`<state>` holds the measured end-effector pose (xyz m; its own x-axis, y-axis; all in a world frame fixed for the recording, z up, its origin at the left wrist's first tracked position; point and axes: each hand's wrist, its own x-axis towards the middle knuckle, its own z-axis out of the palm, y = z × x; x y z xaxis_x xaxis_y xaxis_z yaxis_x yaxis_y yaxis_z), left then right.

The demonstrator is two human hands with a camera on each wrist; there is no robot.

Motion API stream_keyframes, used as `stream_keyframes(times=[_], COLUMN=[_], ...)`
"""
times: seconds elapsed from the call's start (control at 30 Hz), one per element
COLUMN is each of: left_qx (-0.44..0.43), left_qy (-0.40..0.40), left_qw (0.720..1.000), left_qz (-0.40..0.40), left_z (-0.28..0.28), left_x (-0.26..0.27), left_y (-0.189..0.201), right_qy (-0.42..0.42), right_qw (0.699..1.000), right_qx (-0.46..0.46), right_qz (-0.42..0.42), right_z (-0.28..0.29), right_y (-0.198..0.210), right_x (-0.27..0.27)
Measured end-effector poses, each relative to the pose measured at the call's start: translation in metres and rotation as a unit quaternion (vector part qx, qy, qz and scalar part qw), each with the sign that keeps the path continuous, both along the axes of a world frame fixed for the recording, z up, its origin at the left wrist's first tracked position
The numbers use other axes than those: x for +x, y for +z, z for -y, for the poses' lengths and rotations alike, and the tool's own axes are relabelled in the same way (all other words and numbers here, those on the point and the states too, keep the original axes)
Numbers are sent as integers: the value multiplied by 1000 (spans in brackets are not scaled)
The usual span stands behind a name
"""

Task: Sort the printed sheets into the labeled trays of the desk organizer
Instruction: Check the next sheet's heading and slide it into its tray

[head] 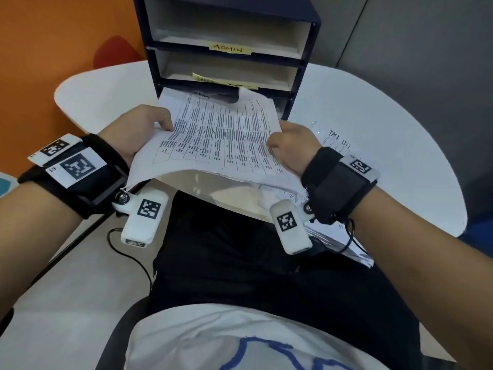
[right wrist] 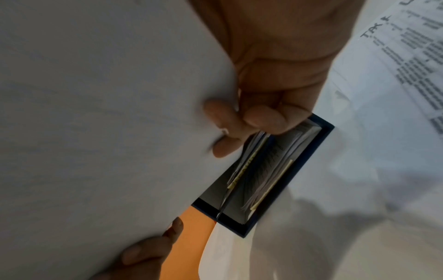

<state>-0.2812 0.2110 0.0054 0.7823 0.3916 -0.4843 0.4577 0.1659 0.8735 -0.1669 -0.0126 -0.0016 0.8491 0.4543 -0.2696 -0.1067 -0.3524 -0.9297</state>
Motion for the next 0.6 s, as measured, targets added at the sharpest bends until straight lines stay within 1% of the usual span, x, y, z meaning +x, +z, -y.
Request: stream_keyframes(times=[0.03, 0.1, 0.13, 0.17, 0.27, 0.37, 0.43, 0.53, 0.6], left_qx=[0, 15, 27, 36, 52, 78, 89, 76, 65], left_qy=[10, 36, 37, 31, -23, -27, -9, 33, 60], left_qw=[1000, 999, 999, 999, 998, 997, 996, 997, 996], left_qz=[5, 19, 20, 14, -1, 8, 7, 5, 12], left_z=[-1, -3, -3, -3, -4, -9, -12, -12, -11], left_x=[1, 5, 6, 8, 10, 16, 21, 27, 29], left_y=[-1, -2, -3, -5, -15, -21, -26, -35, -40], right_qy=[-6, -33, -50, -68, -100, -120, -115, -63, -43], right_qw=[1000, 999, 998, 996, 994, 991, 990, 990, 988], right_qx=[4, 28, 38, 47, 49, 49, 26, -43, -73], right_qz=[8, 1, -6, -15, -23, -45, -81, -122, -130], right_z=[-3, -9, -12, -15, -18, -16, -14, -13, -15], right_y=[0, 2, 2, 1, -9, -16, -20, -23, -27], right_x=[4, 12, 17, 21, 34, 38, 38, 31, 28])
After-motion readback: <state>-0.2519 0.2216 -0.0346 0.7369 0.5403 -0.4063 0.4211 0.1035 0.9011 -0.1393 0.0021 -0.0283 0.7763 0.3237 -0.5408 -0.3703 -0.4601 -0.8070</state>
